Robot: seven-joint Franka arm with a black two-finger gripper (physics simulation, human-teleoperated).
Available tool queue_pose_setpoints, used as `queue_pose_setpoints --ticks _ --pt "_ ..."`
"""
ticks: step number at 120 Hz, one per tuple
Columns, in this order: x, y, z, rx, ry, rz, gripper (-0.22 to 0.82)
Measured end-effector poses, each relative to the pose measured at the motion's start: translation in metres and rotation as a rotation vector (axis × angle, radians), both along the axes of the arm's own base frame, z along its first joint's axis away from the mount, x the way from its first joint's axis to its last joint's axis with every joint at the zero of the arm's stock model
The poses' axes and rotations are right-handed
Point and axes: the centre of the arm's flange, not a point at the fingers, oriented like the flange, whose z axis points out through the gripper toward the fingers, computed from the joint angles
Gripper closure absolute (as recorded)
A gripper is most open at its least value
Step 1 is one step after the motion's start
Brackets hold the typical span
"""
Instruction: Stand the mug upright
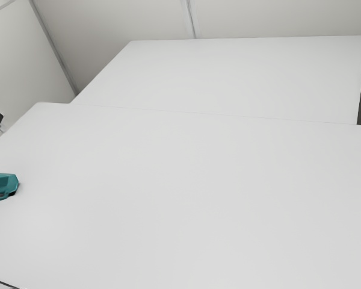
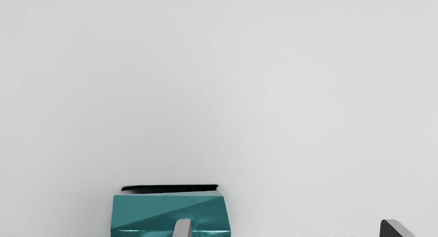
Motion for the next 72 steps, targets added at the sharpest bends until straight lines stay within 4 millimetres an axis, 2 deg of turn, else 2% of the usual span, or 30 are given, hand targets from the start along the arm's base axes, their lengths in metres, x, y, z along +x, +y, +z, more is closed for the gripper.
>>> queue_pose_setpoints --ticks 31,59,72 --pt "-0.053 0.064 -0.068 -0.086 0.033 0.005 0.0" --pt "-0.08 0.108 -0.101 -0.122 -0.006 -0.023 0.0" --pt "-0.088 0.121 -0.116 -0.152 -0.044 -0.035 0.0"
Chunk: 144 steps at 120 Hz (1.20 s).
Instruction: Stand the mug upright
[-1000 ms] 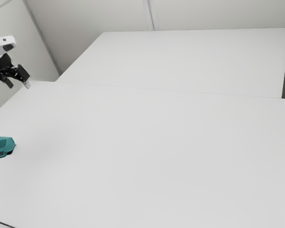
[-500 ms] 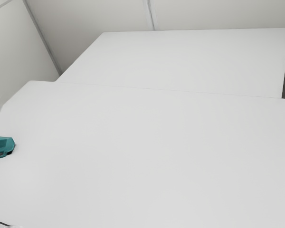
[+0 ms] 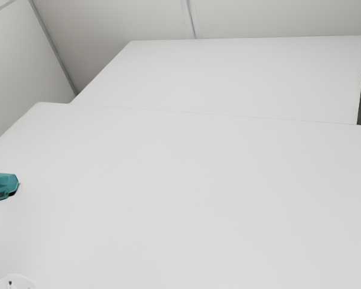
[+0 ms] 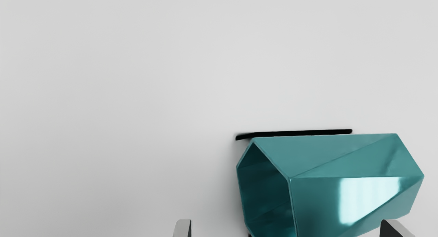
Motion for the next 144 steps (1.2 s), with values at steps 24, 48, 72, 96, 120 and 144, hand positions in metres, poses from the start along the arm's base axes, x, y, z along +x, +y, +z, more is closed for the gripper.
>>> queue_pose_setpoints --ticks 24,48,72,96,120,144 --pt "-0.007 0.008 -0.025 -0.066 -0.045 -0.017 0.0" --pt "-0.011 0.011 -0.04 -0.153 -0.111 -0.021 0.0" --pt "-0.016 0.008 -0.052 -0.232 -0.153 -0.016 0.0" --pt "-0.016 0.004 -0.056 -0.292 -0.19 -0.016 0.0" --pt "-0.013 0.0 -0.058 -0.343 -0.224 -0.009 0.02" --pt "-0.01 -0.004 -0.063 -0.382 -0.228 0.005 0.25"
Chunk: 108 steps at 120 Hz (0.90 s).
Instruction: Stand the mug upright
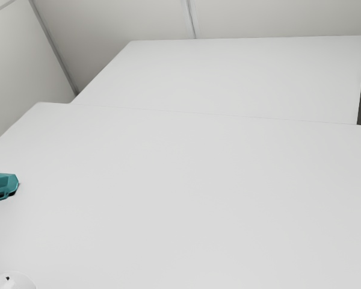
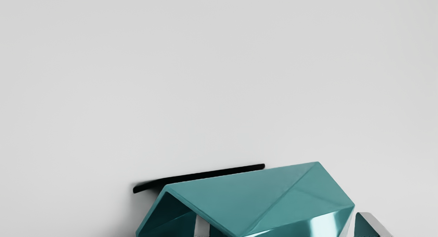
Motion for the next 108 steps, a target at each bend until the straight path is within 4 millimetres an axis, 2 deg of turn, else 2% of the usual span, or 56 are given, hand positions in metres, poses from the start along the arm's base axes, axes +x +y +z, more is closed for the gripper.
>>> queue_pose_setpoints --ticks 19,37,62,108 --pt "0.002 -0.003 0.001 -0.026 -0.005 0.01 0.5" --pt "0.002 -0.004 0.003 -0.054 -0.015 0.021 0.64" --pt "0.006 -0.01 0.002 -0.102 -0.029 0.032 0.73" --pt "0.005 -0.017 0.024 -0.122 0.001 0.02 0.78"
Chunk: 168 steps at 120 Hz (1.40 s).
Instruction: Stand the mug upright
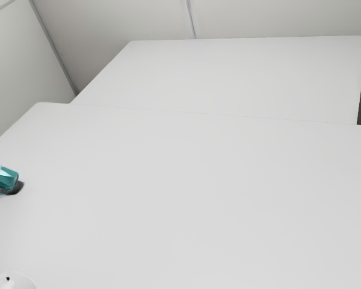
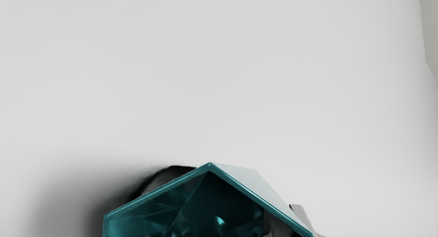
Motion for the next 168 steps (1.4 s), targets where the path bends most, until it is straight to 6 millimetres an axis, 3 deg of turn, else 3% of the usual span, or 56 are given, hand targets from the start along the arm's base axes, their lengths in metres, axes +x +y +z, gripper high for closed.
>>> queue_pose_setpoints --ticks 6,21,40,55,62,81,99,116,125,132,147,168 --pt "-0.001 -0.001 0.005 0.003 0.01 -0.006 0.79" --pt "0.011 -0.013 0.039 0.055 0.035 -0.045 0.79" --pt "0.038 -0.05 0.102 0.175 0.095 -0.129 0.79" --pt "0.036 -0.071 0.15 0.257 0.127 -0.15 0.79" --pt "0.035 -0.08 0.16 0.278 0.147 -0.158 0.79" --pt "0.071 -0.132 0.19 0.387 0.211 -0.232 0.79" --pt "0.1 -0.204 0.217 0.5 0.251 -0.29 0.79" --pt "0.126 -0.274 0.232 0.6 0.253 -0.332 0.79" --pt "0.133 -0.299 0.235 0.638 0.244 -0.339 0.79" --pt "0.141 -0.317 0.229 0.655 0.243 -0.347 0.79" --pt "0.162 -0.378 0.211 0.704 0.237 -0.403 0.79" --pt "0.172 -0.438 0.183 0.779 0.246 -0.436 0.79"
